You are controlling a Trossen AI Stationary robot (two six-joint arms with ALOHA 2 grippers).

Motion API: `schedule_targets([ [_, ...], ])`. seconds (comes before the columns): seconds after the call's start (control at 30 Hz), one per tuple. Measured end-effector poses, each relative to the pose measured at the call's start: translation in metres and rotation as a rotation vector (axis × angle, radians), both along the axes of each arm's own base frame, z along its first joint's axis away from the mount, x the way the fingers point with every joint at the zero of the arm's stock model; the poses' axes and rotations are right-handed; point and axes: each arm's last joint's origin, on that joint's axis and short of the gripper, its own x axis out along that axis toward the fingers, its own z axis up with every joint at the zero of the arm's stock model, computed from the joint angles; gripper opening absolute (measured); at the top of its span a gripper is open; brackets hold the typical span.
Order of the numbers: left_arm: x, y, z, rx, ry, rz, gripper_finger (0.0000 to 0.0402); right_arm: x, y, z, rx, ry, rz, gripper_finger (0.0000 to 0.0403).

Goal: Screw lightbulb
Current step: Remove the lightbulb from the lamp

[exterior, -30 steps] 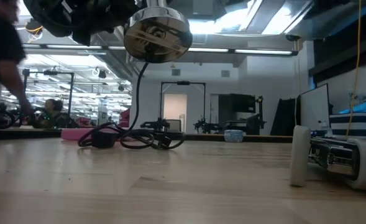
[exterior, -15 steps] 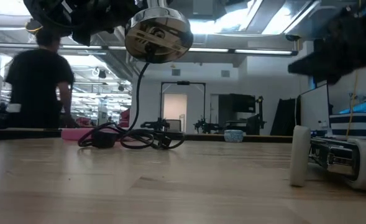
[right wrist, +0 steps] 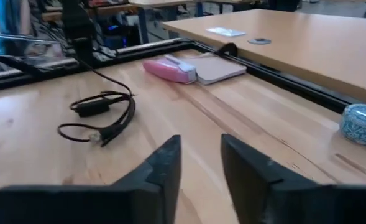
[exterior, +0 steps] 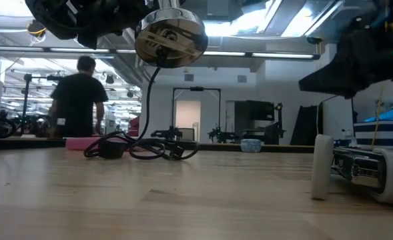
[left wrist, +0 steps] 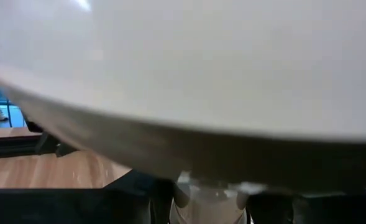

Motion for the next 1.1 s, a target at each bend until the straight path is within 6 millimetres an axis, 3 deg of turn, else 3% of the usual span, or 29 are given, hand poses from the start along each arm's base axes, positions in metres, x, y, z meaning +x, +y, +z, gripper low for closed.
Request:
schedule_targets([
  [0.13, 0.0, 0.0, 0.0, 0.0, -0.001, 0.0, 0.0155, 0.018, -0.003, 0.001, -0.004, 0.045, -0.039, 0.0188],
  [0.3, 0.0, -0.002, 0.001, 0.001, -0.006, -0.007, 0.0155, 0.054, -0.001, 0.008, -0.009, 0.128, 0.109, 0.0231],
  [0.53, 0.0, -0.013, 0.001, -0.003, -0.009, -0.049, 0.0155, 0.124, 0.005, 0.019, -0.225, 0.211, 0.317, 0.0222],
  [0.73, 0.0, -0.022, 0.001, 0.001, -0.011, -0.082, 0.0155, 0.178, -0.004, 0.011, -0.244, 0.252, 0.42, 0.0214],
  [0.9, 0.0, -0.027, 0.001, 0.006, -0.013, -0.099, 0.0155, 0.21, -0.013, 0.004, -0.198, 0.224, 0.547, 0.0214],
  [1.1, -0.001, -0.031, 0.002, 0.024, -0.032, -0.114, 0.0155, 0.233, -0.015, 0.0, -0.22, 0.097, 0.677, 0.0214],
])
